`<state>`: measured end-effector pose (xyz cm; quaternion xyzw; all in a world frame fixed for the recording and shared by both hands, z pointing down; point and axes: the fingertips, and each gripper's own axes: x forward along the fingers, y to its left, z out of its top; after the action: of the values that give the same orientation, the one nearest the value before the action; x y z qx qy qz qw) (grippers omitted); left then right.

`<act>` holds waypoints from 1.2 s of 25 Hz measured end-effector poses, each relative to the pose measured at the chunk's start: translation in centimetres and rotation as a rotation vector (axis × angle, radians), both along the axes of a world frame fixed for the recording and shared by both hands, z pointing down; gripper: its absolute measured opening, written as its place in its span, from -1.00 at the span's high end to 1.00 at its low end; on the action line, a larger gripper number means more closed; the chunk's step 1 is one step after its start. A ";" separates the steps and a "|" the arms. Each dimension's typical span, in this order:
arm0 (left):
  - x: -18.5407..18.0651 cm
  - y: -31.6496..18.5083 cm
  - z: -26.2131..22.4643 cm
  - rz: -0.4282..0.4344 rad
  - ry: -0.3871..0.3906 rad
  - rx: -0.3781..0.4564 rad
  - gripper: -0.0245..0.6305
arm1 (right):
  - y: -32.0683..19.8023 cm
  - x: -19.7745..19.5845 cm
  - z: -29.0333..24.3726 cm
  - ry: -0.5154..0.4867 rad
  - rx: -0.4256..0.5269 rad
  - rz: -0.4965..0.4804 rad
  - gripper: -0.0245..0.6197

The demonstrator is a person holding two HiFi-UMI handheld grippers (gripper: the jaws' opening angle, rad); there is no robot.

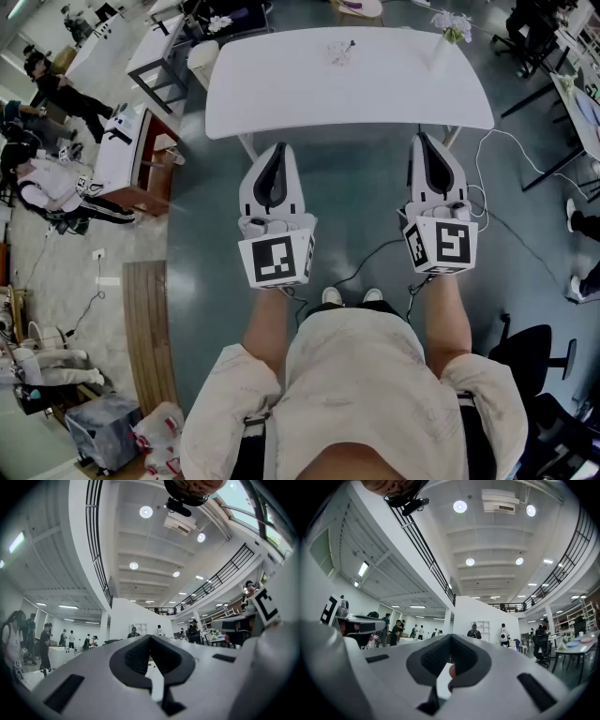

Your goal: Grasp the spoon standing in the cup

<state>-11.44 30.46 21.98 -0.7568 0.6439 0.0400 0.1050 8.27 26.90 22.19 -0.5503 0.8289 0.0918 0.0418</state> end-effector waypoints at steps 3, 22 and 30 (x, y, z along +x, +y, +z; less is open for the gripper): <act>-0.3 0.3 0.1 0.009 0.003 -0.007 0.92 | 0.5 -1.1 0.1 0.017 0.009 -0.008 0.92; -1.4 -2.7 3.5 0.042 0.021 -0.041 0.92 | -2.0 -0.9 4.0 -0.016 -0.079 0.036 0.92; 0.0 -9.2 4.2 0.034 0.016 -0.060 0.91 | -8.5 0.7 5.2 -0.043 -0.109 0.035 0.92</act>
<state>-11.39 21.23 26.18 -0.7700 0.6328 0.0284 0.0766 9.00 18.36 27.35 -0.5678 0.8219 0.0354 0.0280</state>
